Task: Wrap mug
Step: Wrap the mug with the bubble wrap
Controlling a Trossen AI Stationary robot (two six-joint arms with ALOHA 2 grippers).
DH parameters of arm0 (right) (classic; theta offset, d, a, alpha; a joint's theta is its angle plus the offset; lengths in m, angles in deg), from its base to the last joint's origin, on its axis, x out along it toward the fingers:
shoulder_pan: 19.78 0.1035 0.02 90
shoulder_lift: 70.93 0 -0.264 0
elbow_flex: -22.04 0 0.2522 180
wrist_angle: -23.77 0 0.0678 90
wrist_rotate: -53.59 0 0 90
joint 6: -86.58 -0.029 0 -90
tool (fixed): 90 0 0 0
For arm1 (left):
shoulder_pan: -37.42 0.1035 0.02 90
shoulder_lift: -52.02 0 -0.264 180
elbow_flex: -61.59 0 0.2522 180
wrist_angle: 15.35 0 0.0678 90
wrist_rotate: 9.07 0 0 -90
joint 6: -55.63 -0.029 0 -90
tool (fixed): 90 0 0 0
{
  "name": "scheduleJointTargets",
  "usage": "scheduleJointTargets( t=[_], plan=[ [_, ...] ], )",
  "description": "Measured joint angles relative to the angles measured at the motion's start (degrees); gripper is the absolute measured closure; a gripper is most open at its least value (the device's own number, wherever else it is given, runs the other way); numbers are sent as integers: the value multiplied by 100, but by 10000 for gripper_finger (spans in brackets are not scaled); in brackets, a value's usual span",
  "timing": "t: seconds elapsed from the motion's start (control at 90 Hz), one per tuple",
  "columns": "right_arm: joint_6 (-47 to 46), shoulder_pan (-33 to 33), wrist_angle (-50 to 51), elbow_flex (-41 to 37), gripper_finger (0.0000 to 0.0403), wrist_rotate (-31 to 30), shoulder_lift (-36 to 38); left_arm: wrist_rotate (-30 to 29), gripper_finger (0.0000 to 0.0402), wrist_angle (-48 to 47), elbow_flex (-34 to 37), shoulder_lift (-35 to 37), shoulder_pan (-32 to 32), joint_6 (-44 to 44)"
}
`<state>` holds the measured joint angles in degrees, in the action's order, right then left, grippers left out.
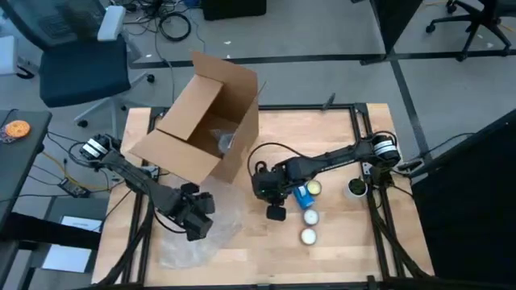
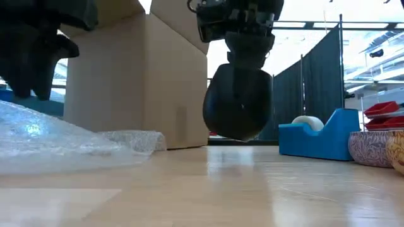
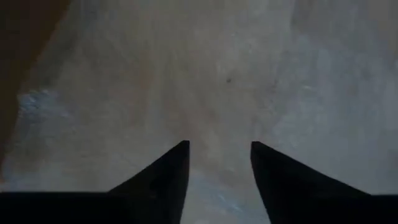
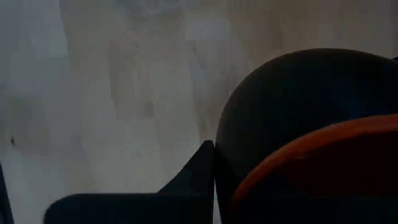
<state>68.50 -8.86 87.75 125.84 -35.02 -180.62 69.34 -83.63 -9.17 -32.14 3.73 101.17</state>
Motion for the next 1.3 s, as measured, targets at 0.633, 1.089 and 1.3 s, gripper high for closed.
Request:
scheduleJointTargets(
  t=[0.633, 1.089, 1.3],
  plan=[
    [604, 409, -193, 4, 403, 547, -400, 111, 203, 2230, 1429, -74, 183, 267],
    [680, 606, 241, 239, 384, 74, -516, 71, 399, 2171, 788, -468, -244, -356],
    [669, 660, 493, 699, 365, -96, -510, -483, 401, 1477, -321, -462, -435, -654]
  ],
)
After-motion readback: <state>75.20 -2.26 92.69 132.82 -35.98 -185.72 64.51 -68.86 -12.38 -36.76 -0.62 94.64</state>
